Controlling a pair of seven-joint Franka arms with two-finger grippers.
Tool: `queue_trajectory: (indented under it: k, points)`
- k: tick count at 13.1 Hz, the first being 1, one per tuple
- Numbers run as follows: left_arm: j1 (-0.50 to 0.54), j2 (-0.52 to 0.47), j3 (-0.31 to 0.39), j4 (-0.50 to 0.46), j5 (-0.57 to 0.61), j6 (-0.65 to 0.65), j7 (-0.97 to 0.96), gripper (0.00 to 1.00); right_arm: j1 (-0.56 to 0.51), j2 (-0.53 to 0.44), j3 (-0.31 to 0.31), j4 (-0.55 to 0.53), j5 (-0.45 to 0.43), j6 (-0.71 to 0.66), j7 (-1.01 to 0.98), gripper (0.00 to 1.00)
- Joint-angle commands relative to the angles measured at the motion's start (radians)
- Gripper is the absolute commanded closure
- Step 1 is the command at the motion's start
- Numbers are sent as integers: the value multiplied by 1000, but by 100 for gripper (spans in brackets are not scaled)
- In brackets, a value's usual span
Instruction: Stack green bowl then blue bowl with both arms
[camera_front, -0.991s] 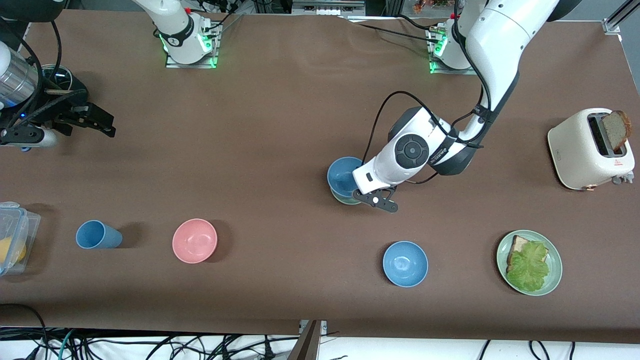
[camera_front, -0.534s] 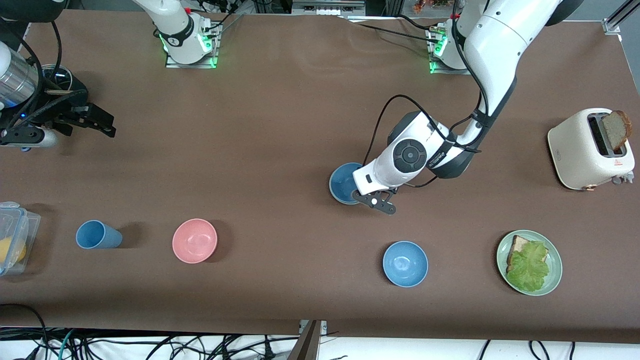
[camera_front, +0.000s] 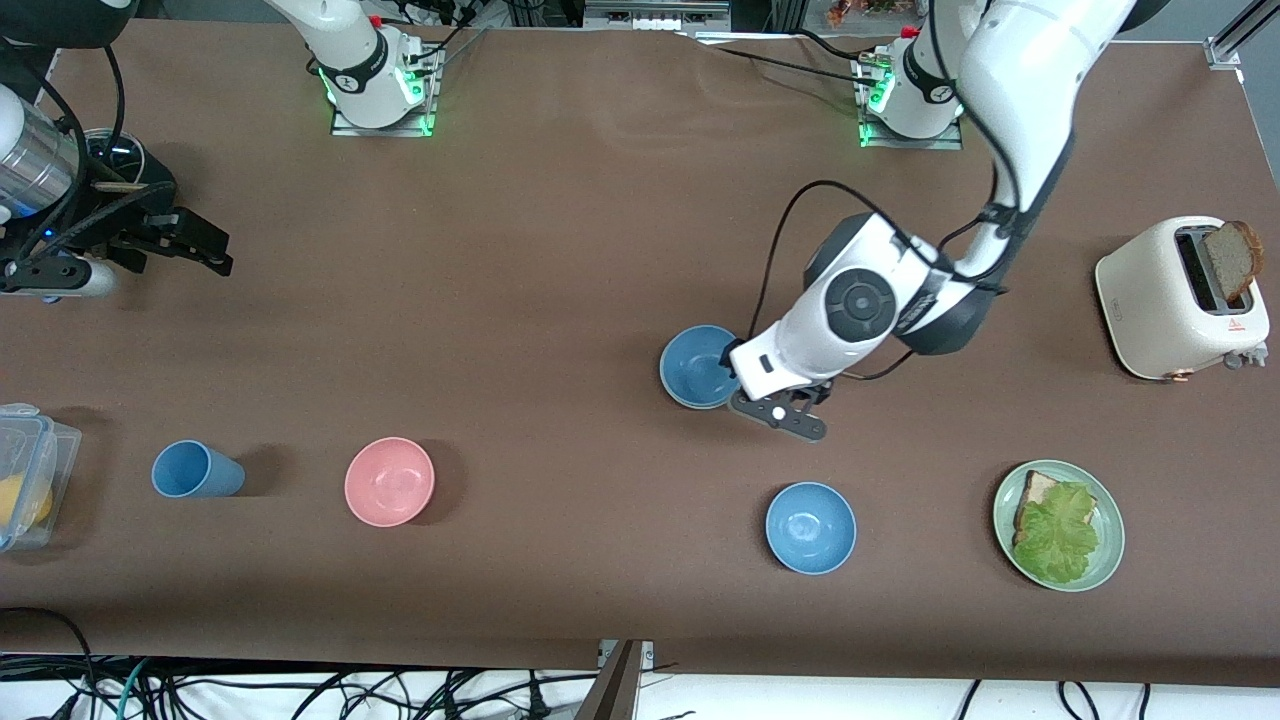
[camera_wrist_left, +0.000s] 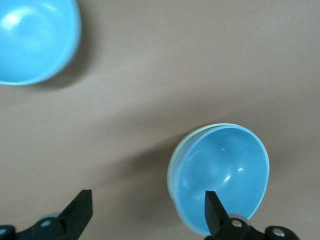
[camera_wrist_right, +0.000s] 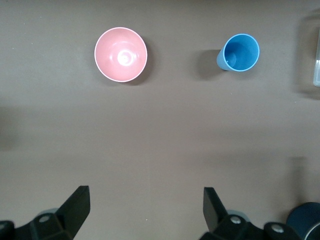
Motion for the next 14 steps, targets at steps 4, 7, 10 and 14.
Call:
queue_trajectory:
  k: [4, 7, 10, 14]
  points:
    - [164, -269, -1, -7, 7, -241, 3, 0, -2, 4, 5, 13, 2, -1, 4, 0]
    - [221, -320, -4, 38, 4, -324, 5, 0, -2, 4, 5, 13, -3, -1, 3, 0]
    - [280, -321, -4, 163, -51, -529, 50, 0, -2, 4, 5, 13, -3, -1, 3, 0]
    - [161, -398, 256, 94, -167, -519, 241, 0, -4, 4, 5, 13, -1, -1, 3, 0]
